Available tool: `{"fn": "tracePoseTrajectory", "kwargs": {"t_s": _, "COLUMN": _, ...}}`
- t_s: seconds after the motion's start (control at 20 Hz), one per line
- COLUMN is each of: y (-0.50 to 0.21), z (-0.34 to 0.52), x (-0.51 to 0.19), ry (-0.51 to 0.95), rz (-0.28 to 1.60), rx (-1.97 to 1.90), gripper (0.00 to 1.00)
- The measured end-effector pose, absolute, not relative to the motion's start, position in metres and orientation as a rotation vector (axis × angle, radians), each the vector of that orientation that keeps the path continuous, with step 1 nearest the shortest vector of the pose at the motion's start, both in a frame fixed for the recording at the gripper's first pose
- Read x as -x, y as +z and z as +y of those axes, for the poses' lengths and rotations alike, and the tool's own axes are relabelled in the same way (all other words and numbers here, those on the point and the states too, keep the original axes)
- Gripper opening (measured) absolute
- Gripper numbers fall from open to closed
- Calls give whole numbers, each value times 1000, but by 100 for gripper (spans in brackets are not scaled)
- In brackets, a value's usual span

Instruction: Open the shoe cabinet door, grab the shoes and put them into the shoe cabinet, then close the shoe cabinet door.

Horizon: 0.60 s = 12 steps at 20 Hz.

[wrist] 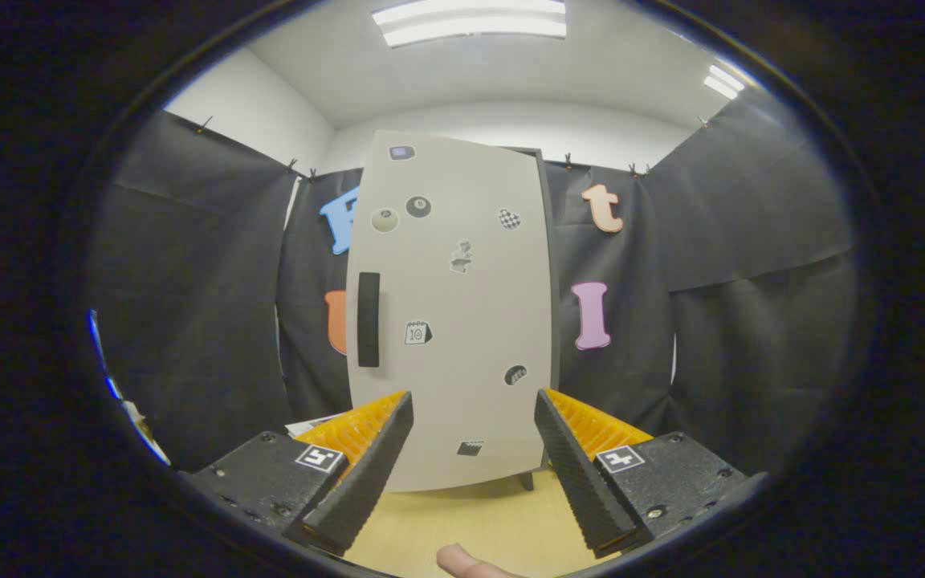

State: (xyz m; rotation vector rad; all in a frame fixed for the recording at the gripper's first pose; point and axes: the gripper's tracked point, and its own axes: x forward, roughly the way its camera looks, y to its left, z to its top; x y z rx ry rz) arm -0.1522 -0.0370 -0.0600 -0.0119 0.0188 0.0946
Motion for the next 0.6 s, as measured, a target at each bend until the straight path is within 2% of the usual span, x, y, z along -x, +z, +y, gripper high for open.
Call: {"fn": "tracePoseTrajectory", "kwargs": {"t_s": 0.6, "y": -64, "z": -64, "x": 183, "ry": 53, "rz": -1, "rx": 55, "gripper": 99}}
